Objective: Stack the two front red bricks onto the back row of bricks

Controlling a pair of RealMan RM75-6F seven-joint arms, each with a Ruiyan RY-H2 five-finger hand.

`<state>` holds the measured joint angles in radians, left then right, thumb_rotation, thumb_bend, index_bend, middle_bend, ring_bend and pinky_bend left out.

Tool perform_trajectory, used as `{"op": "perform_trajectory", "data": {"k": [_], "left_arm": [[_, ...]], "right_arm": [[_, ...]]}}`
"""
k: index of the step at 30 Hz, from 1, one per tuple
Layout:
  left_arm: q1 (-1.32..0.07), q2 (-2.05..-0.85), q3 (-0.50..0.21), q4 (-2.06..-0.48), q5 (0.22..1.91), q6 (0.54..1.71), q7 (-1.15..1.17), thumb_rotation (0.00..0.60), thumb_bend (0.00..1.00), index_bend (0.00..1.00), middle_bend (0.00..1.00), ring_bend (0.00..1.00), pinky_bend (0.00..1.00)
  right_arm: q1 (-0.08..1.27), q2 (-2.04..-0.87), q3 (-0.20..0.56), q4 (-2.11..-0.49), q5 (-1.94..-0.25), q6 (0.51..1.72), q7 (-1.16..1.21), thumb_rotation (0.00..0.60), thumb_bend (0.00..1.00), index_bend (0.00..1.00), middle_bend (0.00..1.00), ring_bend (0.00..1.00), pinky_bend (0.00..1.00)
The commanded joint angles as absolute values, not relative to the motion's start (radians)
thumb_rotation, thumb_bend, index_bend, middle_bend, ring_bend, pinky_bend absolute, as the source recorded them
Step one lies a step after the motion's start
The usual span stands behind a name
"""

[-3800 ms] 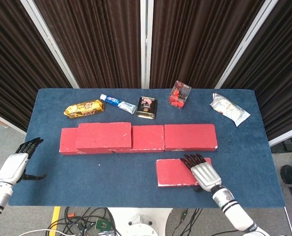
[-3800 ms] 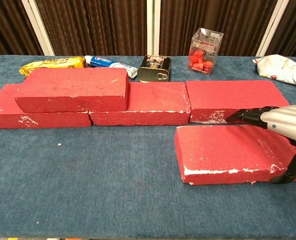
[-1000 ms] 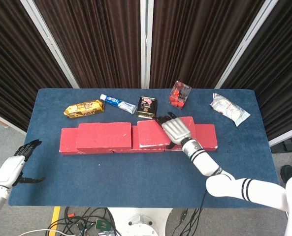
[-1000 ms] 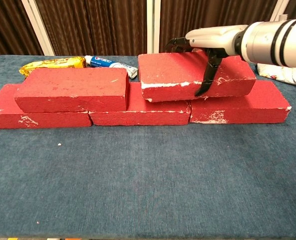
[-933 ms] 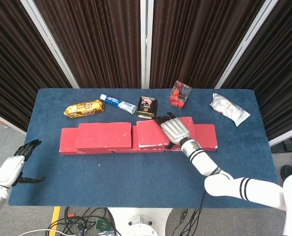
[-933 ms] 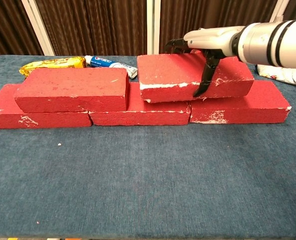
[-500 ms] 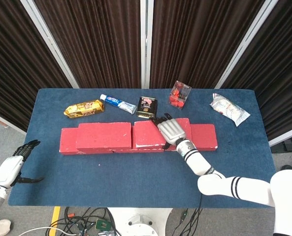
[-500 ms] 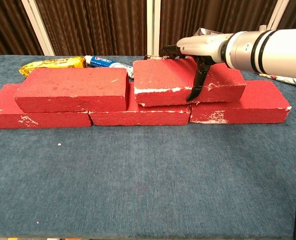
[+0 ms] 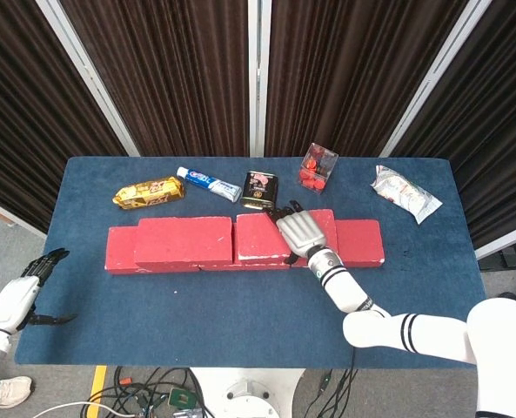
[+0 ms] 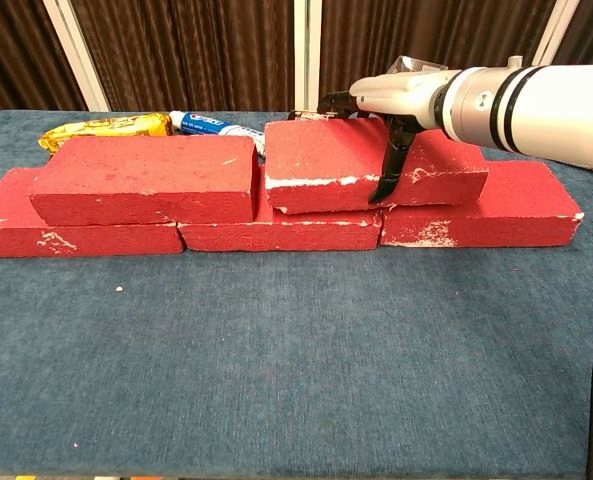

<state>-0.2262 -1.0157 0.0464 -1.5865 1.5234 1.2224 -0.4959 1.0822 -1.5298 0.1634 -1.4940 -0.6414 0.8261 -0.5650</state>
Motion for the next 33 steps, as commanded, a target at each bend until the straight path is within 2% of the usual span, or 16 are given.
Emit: {"op": "perform_trajectory", "data": {"k": [1,33], "left_arm": [[-0.226,-1.016,0.047,-1.583,1.526,1.223,-0.502,0.6,0.0,0.0,0.0,0.0,0.0],[-0.23,-1.018,0.061,-1.558,1.531,1.199,-0.537,0.6,0.0,0.0,0.0,0.0,0.0]], "right_arm": [[1.086,-1.534,0.161,-1.496,-0.626,0.832,-0.571,0.6,0.1,0.0,0.2,0.15,0.0],[1.117,-1.576,0.159,-1.464,-0.567,0.83,-0.57,0.6,0.09,0.0,0.2,0.14,0.0]]}}
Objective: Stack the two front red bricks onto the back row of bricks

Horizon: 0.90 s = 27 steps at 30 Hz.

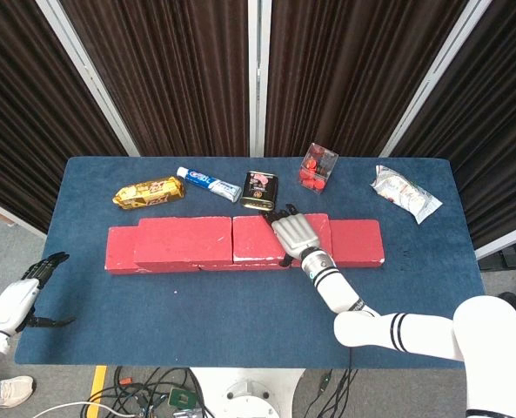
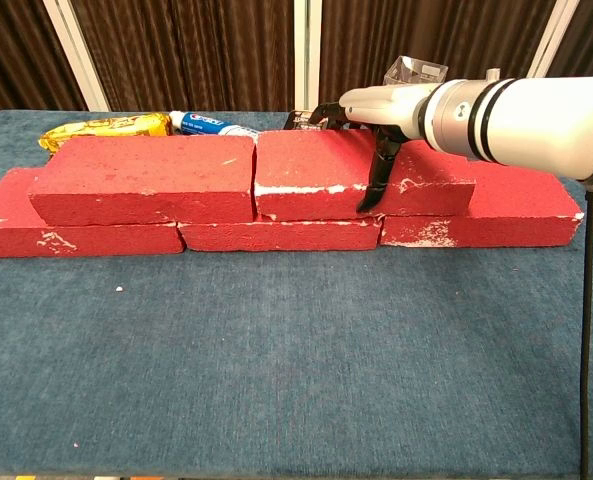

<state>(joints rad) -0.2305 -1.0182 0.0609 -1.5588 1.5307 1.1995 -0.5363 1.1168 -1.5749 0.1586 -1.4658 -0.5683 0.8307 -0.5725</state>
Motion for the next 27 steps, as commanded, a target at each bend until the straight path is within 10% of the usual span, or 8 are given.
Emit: {"op": "perform_trajectory", "data": {"k": [1,27], "left_arm": [[-0.23,-1.018,0.062,-1.558,1.531,1.199,-0.538,0.6,0.0,0.0,0.0,0.0,0.0],[-0.233,-1.019,0.065,-1.551,1.529,1.189,-0.546,0.6,0.0,0.0,0.0,0.0,0.0]], "right_arm": [[1.117,-1.577,0.16,-1.463,-0.567,0.828,-0.567,0.6,0.09,0.0,0.2,0.14,0.0],[1.124,-1.589,0.163,-1.442,-0.569,0.813,-0.545,0.6,0.08,0.0,0.2,0.14,0.0]]}}
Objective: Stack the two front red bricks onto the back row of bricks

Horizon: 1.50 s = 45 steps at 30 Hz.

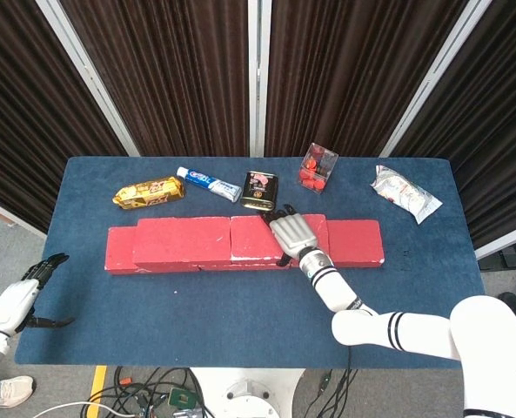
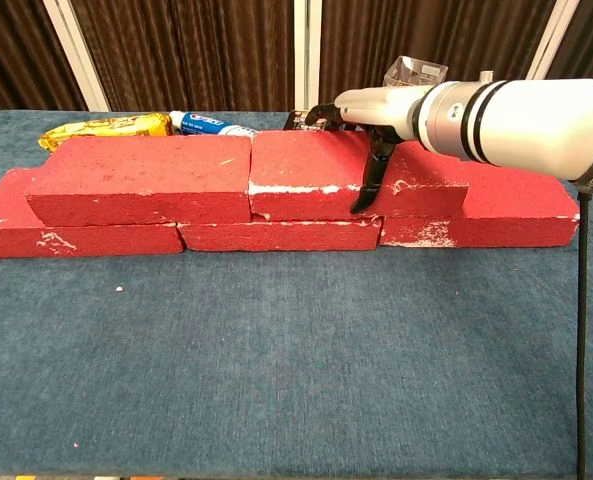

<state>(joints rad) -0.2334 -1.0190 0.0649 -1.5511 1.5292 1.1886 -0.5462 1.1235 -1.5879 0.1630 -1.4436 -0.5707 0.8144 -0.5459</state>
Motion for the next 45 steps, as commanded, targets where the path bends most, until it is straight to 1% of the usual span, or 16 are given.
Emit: {"op": "perform_trajectory", "data": {"k": [1,8,10,13,16,18,21,29,32,37,40,43,45], "left_arm": [[-0.233,-1.019,0.065,-1.551,1.529,1.189,-0.546,0.6,0.0,0.0,0.0,0.0,0.0],[-0.233,-1.017,0.066,-1.551,1.528,1.188,-0.55,0.6,0.0,0.0,0.0,0.0,0.0],[-0.233,-1.017,0.066,-1.551,1.529,1.187,-0.551,0.6,0.0,0.0,0.0,0.0,0.0],[-0.234,-1.018,0.066,-1.55,1.53,1.187,-0.551,0.6,0.0,0.0,0.0,0.0,0.0],[-0.235,-1.018,0.065,-1.55,1.528,1.186,-0.55,0.6,0.0,0.0,0.0,0.0,0.0],[-0.234,-1.018,0.066,-1.549,1.528,1.186,-0.551,0.6,0.0,0.0,0.0,0.0,0.0],[-0.234,-1.019,0.065,-1.548,1.528,1.186,-0.552,0.6,0.0,0.0,0.0,0.0,0.0],[-0.233,-1.02,0.065,-1.547,1.527,1.189,-0.554,0.6,0.0,0.0,0.0,0.0,0.0],[-0.233,-1.019,0.064,-1.549,1.527,1.191,-0.551,0.6,0.0,0.0,0.0,0.0,0.0],[-0.23,-1.017,0.059,-1.556,1.521,1.199,-0.536,0.6,0.0,0.0,0.0,0.0,0.0],[-0.225,-1.016,0.055,-1.568,1.518,1.212,-0.522,0.6,0.0,0.0,0.0,0.0,0.0],[-0.212,-1.018,0.052,-1.579,1.513,1.234,-0.491,0.6,0.0,0.0,0.0,0.0,0.0],[-0.2,-1.024,0.048,-1.585,1.515,1.264,-0.456,0.6,0.0,0.0,0.0,0.0,0.0]], "right_arm": [[1.125,-1.589,0.164,-1.441,-0.567,0.811,-0.544,0.6,0.08,0.0,0.2,0.14,0.0],[1.129,-1.594,0.162,-1.434,-0.563,0.807,-0.543,0.6,0.08,0.0,0.2,0.14,0.0],[1.129,-1.594,0.161,-1.434,-0.561,0.807,-0.543,0.6,0.07,0.0,0.19,0.14,0.0],[1.131,-1.593,0.158,-1.436,-0.554,0.804,-0.546,0.6,0.03,0.0,0.18,0.12,0.0],[1.134,-1.589,0.155,-1.439,-0.544,0.798,-0.55,0.6,0.0,0.0,0.15,0.08,0.0],[1.136,-1.586,0.153,-1.442,-0.538,0.796,-0.553,0.6,0.0,0.0,0.09,0.03,0.0],[1.138,-1.582,0.154,-1.445,-0.532,0.796,-0.552,0.6,0.0,0.0,0.01,0.0,0.0],[1.131,-1.572,0.16,-1.458,-0.56,0.805,-0.528,0.6,0.0,0.0,0.0,0.0,0.0],[1.121,-1.55,0.158,-1.488,-0.581,0.819,-0.524,0.6,0.0,0.0,0.0,0.0,0.0],[1.071,-1.45,0.14,-1.625,-0.671,0.895,-0.517,0.6,0.0,0.0,0.0,0.0,0.0],[1.008,-1.353,0.102,-1.756,-0.756,0.959,-0.504,0.6,0.0,0.0,0.0,0.0,0.0],[0.905,-1.259,0.041,-1.871,-0.913,1.08,-0.473,0.6,0.0,0.0,0.0,0.0,0.0],[0.814,-1.203,-0.018,-1.91,-1.045,1.196,-0.456,0.6,0.0,0.0,0.0,0.0,0.0]]}}
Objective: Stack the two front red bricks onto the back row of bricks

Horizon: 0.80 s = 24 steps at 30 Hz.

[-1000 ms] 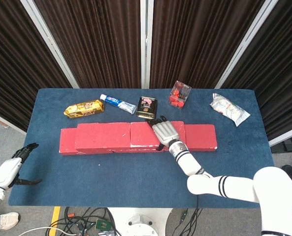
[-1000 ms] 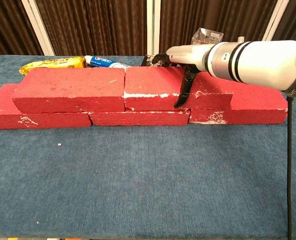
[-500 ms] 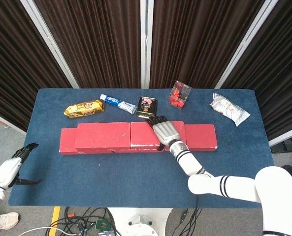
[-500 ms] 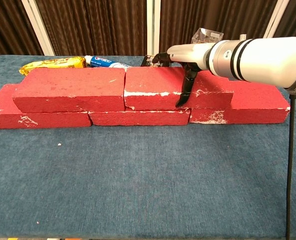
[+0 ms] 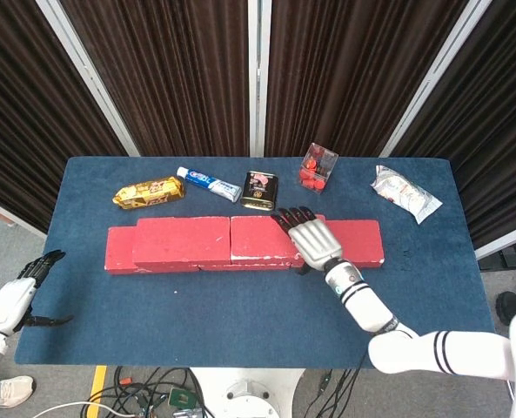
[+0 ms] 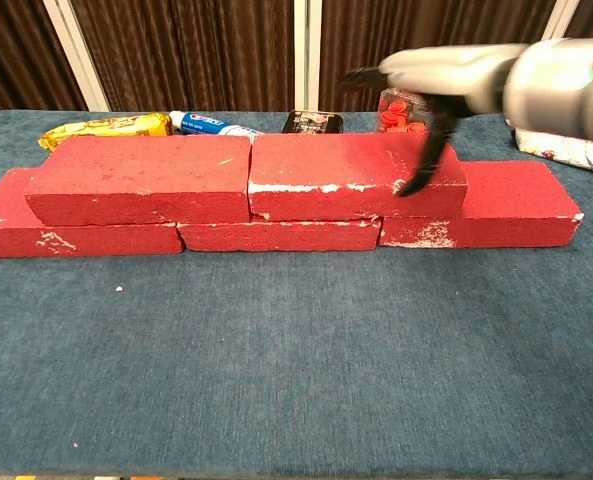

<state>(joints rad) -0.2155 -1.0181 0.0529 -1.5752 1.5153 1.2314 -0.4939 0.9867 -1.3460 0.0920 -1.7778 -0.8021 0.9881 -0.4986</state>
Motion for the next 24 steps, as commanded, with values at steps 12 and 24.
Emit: {"op": "perform_trajectory", "data": {"k": [12,24], "left_arm": [[-0.113,-1.081,0.043,-1.588,1.515,1.417,-0.254,0.6,0.0,0.0,0.0,0.0,0.0],[-0.011,-1.257,0.01,-1.412,1.535,1.622,-0.173,0.6,0.0,0.0,0.0,0.0,0.0]], "right_arm": [[0.365,-1.158,-0.22,-1.749,-1.353,1.631,-0.329,0.6,0.0,0.0,0.0,0.0,0.0],[0.153,-1.278,-0.235,-1.495,-1.442,1.688,-0.186,0.6,0.0,0.0,0.0,0.0,0.0]]}}
